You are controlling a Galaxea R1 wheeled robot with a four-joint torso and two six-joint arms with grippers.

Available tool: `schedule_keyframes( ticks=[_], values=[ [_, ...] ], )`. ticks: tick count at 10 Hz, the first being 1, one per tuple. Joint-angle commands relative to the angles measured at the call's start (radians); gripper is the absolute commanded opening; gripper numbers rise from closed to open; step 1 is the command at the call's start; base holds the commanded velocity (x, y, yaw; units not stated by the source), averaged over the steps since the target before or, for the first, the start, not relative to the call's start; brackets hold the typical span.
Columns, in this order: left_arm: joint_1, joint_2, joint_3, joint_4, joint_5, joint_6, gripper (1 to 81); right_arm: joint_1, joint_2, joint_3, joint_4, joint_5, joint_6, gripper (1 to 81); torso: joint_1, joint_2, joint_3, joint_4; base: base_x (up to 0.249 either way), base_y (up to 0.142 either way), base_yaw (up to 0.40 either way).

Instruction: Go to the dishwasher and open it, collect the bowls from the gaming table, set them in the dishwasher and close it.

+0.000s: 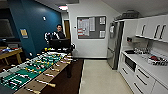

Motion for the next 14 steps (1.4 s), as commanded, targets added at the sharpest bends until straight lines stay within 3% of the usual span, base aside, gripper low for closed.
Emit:
schedule_keyframes(
  ticks=[1,14],
  values=[
    [-0.054,-0.016,0.005,0.012,0.044,0.004,81.1,0.05,-0.011,0.015,-0.004,-0.05,0.0,81.1,0.0,0.0,0.0,0.0,0.0,0.0,0.22],
    [-0.052,-0.004,-0.001,0.0,0.045,0.004,81.1,0.057,0.0,0.02,-0.007,-0.05,-0.002,81.1,0.0,0.0,0.0,0.0,0.0,0.0,0.22]
  ],
)
